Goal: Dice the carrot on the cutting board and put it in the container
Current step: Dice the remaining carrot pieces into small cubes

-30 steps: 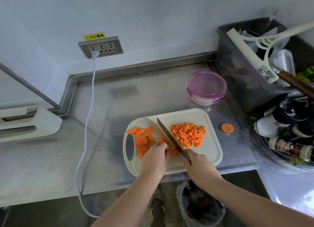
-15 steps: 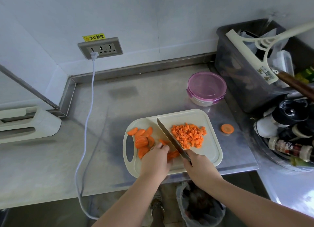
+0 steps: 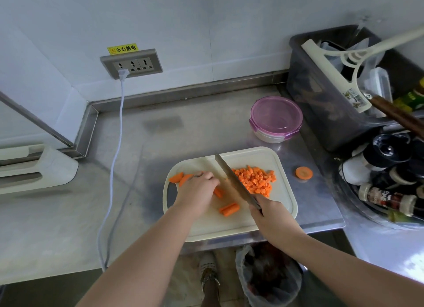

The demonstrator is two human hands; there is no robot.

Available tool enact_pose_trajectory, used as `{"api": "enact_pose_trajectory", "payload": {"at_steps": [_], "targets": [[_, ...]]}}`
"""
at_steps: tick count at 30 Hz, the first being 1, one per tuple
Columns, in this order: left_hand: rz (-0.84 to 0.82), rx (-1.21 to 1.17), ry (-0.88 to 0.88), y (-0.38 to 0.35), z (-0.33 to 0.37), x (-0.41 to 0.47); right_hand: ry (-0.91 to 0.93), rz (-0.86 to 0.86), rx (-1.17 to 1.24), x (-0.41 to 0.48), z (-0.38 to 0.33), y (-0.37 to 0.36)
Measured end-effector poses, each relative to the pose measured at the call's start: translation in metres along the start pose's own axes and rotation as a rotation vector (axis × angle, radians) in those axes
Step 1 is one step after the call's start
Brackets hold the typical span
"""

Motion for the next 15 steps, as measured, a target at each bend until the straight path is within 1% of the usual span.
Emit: {"api": "enact_pose_trajectory", "payload": {"at_steps": [4,7,10,15], "targets": [[-0.063,0.016,-0.027,0.001,0.003,0.009,-0.003,0.008,-0.010,0.001,0.001,0.002],[-0.099,-0.028,-0.014,-0.003,0.007,0.010,-0.013,0.000,0.007,0.001,0.003,0.002],[-0.086,-0.125,0.040,-0.007,0.007,0.006,-0.019,-0.010,0.017,-0.001,0.003,0.001],[-0.047,-0.222,0.077,-0.014,0.007,0.001,-0.018,-0.021,0.023,-0.002,0.002,0.002]]}}
Point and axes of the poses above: each hand's wrist, its own x-axis towards the middle knuckle, its own y-axis out of the back of the hand, z = x × y, the point moved 3 cm from there along x, towards the middle knuckle, and after that the axes turned 12 degrees about -x, right-handed, at the moved point
